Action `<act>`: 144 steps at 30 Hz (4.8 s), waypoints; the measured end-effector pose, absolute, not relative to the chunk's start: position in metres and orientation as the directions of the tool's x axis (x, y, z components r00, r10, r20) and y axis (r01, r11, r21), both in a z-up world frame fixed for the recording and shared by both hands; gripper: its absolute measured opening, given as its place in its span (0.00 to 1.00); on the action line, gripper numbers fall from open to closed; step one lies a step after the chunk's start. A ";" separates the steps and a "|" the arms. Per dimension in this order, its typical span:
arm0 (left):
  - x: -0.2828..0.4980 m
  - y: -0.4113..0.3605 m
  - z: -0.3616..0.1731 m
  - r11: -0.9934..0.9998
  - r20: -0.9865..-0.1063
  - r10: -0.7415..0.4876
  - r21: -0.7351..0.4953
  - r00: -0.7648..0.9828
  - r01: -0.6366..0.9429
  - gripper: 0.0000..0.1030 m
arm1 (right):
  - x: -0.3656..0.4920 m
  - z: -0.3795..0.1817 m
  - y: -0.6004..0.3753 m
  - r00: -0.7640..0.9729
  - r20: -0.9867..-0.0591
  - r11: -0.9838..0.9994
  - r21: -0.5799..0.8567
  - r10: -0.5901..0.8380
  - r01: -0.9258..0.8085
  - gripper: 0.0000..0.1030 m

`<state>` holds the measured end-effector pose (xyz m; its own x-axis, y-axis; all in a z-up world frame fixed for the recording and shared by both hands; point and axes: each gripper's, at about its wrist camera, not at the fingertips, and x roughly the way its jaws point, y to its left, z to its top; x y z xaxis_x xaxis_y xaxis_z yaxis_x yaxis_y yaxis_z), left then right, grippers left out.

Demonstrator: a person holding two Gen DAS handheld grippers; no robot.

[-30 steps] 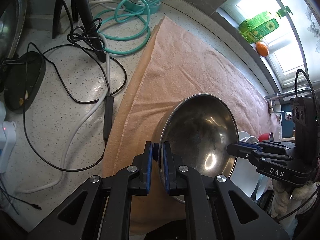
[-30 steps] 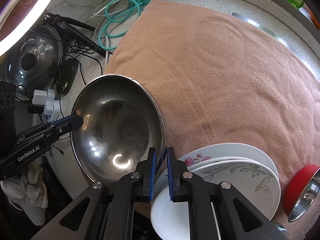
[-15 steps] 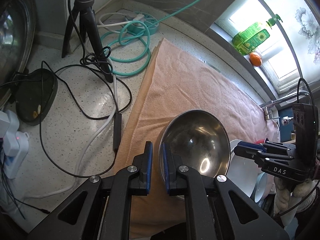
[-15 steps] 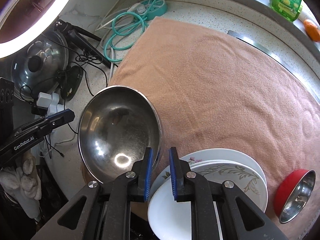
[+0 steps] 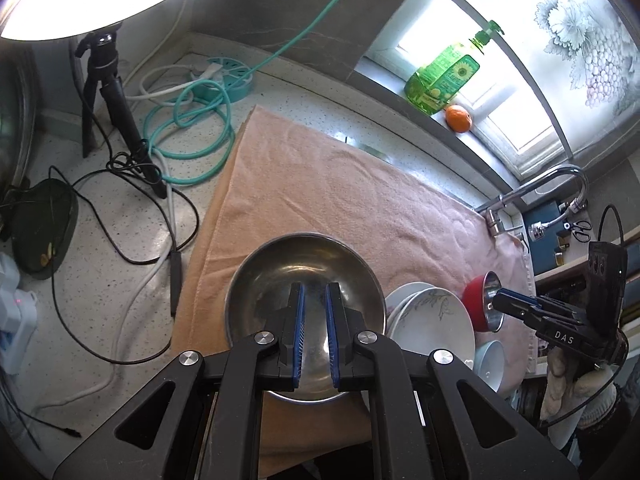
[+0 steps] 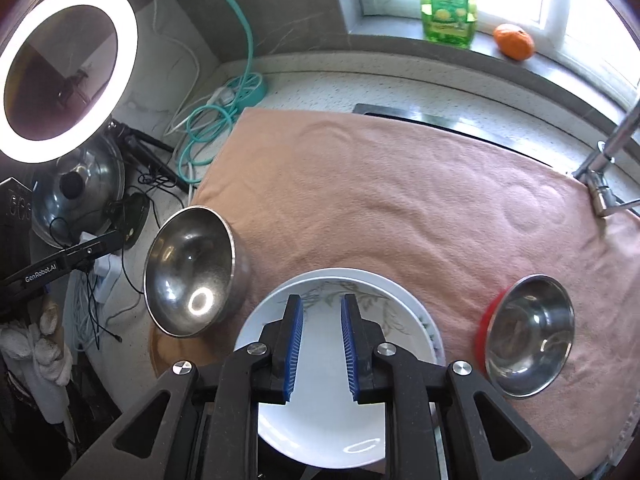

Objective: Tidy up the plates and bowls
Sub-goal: 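Lower the steel bowl onto the towel beside the plates and open both tools, then grip the rim of the red-outside steel bowl with both tools, then lift and carry the red-outside bowl with both tools toward the large steel bowl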

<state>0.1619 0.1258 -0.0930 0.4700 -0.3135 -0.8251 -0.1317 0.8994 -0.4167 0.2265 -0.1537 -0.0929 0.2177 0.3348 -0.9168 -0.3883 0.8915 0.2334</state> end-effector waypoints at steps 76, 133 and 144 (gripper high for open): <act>0.223 -0.170 -0.164 0.915 -0.876 -0.394 -0.401 0.278 0.034 0.08 | 0.245 -0.190 -0.396 0.274 -0.825 0.867 0.493 0.494 -0.076 0.07; 0.153 0.014 -0.084 0.893 -0.792 -0.344 -0.443 0.505 -0.086 0.08 | 0.212 -0.087 -0.211 0.296 -0.760 0.812 0.504 0.579 -0.295 0.07; 0.140 0.066 -0.087 0.886 -0.799 -0.290 -0.432 0.527 -0.167 0.08 | 0.212 -0.088 -0.146 0.243 -0.757 0.782 0.513 0.606 -0.353 0.07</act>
<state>0.1398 0.0659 -0.0873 0.5268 -0.2896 -0.7991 -0.1674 0.8864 -0.4316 0.2120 -0.1463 -0.0879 0.2430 0.6061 -0.7573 -0.3533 0.7824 0.5128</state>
